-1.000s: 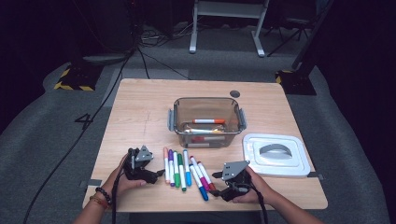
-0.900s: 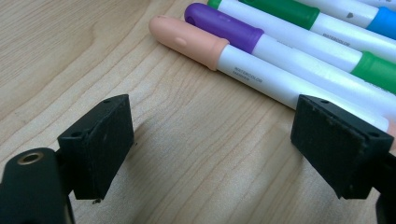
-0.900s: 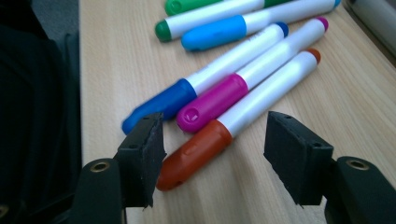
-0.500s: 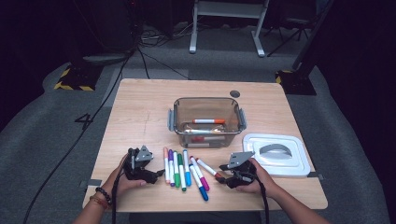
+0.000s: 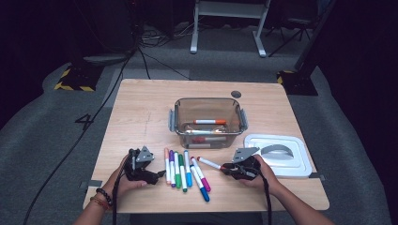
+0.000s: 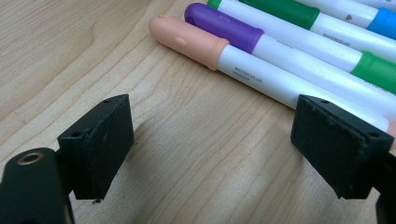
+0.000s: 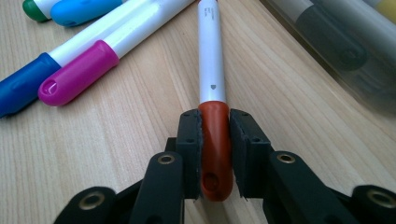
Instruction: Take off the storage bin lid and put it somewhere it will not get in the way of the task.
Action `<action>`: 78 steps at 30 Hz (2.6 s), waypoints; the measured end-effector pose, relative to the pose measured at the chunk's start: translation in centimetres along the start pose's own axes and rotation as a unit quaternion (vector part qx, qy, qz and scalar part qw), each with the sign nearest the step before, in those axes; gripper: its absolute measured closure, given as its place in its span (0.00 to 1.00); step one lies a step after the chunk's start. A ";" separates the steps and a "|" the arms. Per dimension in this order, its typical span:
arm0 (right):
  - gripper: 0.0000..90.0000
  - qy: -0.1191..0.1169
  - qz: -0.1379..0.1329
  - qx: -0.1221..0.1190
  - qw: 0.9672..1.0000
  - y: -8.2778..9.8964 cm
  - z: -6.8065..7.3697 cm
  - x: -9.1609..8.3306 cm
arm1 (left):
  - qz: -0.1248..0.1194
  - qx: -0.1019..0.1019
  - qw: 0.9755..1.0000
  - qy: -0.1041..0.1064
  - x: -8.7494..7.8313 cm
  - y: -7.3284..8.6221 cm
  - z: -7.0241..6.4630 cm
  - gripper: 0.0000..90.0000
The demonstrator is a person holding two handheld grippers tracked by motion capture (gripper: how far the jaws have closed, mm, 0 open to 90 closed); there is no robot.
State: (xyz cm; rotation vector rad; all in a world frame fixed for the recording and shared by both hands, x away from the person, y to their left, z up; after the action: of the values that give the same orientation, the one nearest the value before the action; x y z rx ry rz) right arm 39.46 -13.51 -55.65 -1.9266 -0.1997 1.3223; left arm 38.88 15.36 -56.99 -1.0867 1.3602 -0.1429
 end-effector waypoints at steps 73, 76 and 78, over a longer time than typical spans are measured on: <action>0.83 0.005 0.002 -0.134 0.991 -14.9 -10.8 -1.4 | 0.000 0.001 1.000 0.001 0.0 0.0 0.0 0.15; 0.83 -0.004 0.029 -0.142 0.989 -14.4 -10.8 0.0 | 0.000 0.001 1.000 0.001 0.0 0.0 0.0 0.15; 0.83 -0.009 0.044 -0.145 0.988 -14.1 -10.7 0.7 | 0.000 0.001 1.000 0.001 0.0 0.0 0.0 0.15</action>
State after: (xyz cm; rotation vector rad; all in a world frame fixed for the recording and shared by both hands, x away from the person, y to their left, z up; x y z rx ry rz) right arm 52.84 -8.86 -45.00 -2.1876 -0.3367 1.4336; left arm 38.86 15.40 -56.99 -1.0838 1.3611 -0.1451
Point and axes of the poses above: each handheld gripper's, and its own axes: x roughly forward along the jaws, y roughly out of its underside, z roughly to its left, the point moved 9 cm from there along x, roughly forward along the jaws, and after that the axes turned 12 degrees about y, right-handed, at the moved point
